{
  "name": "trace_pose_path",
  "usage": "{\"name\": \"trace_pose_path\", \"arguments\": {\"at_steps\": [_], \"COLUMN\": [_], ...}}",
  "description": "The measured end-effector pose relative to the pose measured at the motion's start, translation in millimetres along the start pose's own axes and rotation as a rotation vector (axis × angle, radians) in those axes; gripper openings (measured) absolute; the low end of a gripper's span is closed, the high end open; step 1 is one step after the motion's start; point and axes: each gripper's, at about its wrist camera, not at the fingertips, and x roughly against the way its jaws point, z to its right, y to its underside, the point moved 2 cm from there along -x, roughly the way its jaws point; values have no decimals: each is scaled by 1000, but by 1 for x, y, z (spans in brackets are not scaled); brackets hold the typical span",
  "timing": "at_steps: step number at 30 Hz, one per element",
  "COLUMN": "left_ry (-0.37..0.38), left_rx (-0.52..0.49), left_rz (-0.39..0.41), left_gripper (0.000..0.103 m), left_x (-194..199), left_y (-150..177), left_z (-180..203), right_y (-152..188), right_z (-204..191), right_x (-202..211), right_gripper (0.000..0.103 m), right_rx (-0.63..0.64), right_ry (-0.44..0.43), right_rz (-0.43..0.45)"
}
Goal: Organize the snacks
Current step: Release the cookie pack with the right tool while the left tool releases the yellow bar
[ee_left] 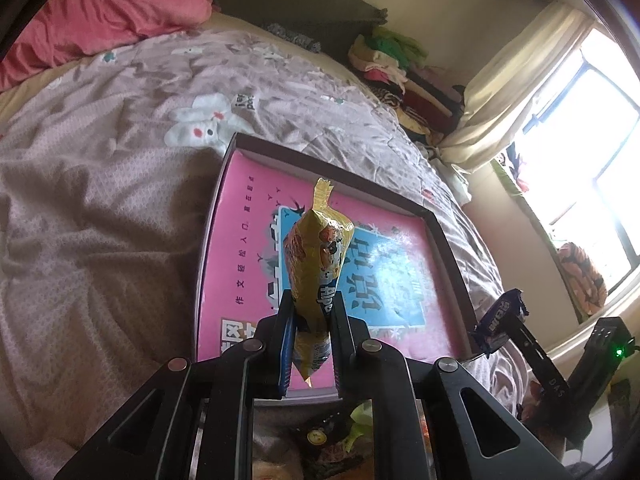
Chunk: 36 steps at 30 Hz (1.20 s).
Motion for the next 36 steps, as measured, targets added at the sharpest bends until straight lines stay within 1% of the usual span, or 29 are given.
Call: {"name": "trace_pose_path", "arguments": {"at_steps": [6,10,20,26,29,34,36], "left_ry": [12,14,17,17,12,4,-8], "left_rx": [-35,-25,-3,-4,-6,-10,-12], "left_rz": [-26,-40,-52,-62,-74,-74,-71], "left_gripper": [16,16,16,16,17,18,20], "left_x": [-8,-11,-12,-16,-19,-20,-20], "left_y": [5,5,5,6,7,7,7], "left_z": [4,1,-7,-8,-8,-6,-6], "right_y": [1,2,4,9,13,15,17], "right_z": [1,-1,-9,-8,-5,-8,-10], "right_x": [-6,-14,-30,-38,-41,-43,-45], "right_gripper": [47,47,47,47,47,46,46], "right_rx": [-12,-15,8,8,2,21,38], "right_ry": [14,20,-7,1,8,-1,0], "right_rz": [-16,-35,-78,-117,-146,-159,-165]}}
